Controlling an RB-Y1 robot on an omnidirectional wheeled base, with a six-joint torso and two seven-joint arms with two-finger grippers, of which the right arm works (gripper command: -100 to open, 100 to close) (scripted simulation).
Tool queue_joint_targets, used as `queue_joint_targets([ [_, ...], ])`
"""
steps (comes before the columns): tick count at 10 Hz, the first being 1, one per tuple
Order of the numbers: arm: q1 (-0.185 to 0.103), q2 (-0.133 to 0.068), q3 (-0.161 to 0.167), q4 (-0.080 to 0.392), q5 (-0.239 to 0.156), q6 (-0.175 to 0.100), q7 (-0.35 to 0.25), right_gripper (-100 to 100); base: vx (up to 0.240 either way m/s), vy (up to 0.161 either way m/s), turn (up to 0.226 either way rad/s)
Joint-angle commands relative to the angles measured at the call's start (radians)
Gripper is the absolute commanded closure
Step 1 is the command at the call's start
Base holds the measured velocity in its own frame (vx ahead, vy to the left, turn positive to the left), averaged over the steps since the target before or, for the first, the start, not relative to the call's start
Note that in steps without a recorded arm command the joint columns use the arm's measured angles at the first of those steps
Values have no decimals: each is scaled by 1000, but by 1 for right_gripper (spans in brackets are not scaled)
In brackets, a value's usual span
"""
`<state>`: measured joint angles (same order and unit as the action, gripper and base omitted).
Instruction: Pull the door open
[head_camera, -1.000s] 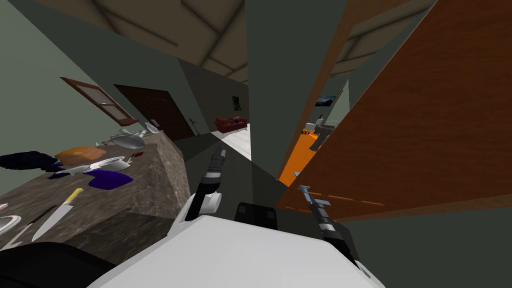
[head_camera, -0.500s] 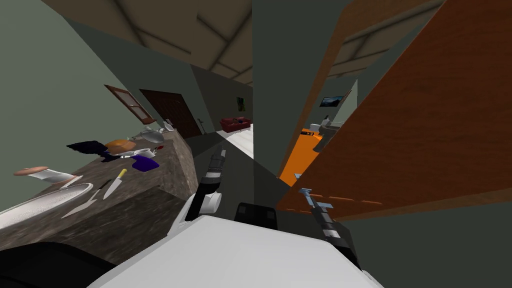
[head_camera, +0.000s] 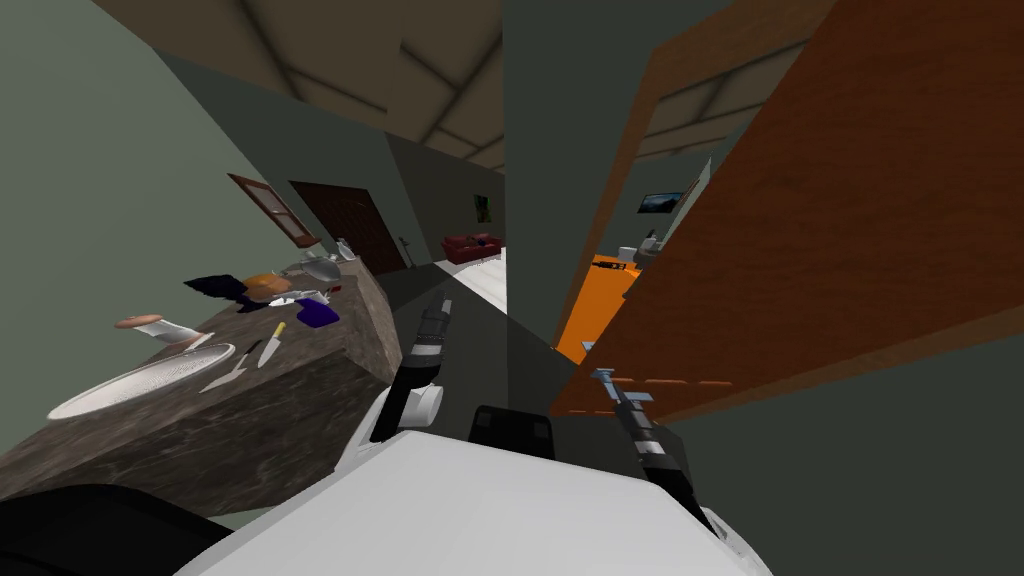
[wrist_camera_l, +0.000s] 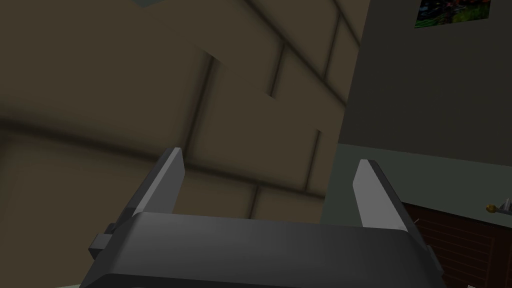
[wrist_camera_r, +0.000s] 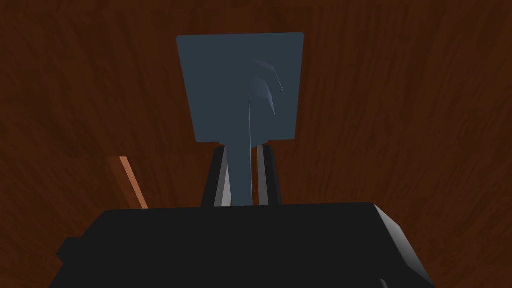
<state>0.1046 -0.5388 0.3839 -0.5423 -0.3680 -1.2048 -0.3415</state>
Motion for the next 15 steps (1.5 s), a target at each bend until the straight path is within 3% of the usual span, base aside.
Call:
queue_joint_targets([
  [1, -9, 15, -6, -15, 35, 20, -4, 100, -146, -60, 0],
  [3, -9, 15, -6, -15, 35, 20, -4, 100, -65, -25, 10],
  [7, -61, 43, -36, 4, 108, 48, -19, 100, -112, -41, 17],
  [9, -61, 43, -36, 4, 108, 48, -19, 100, -69, -27, 4],
  [14, -120, 74, -70, 26, 191, 79, -37, 100, -101, -46, 14],
  [15, -120, 74, -70, 26, 191, 79, -37, 100, -105, -59, 4],
])
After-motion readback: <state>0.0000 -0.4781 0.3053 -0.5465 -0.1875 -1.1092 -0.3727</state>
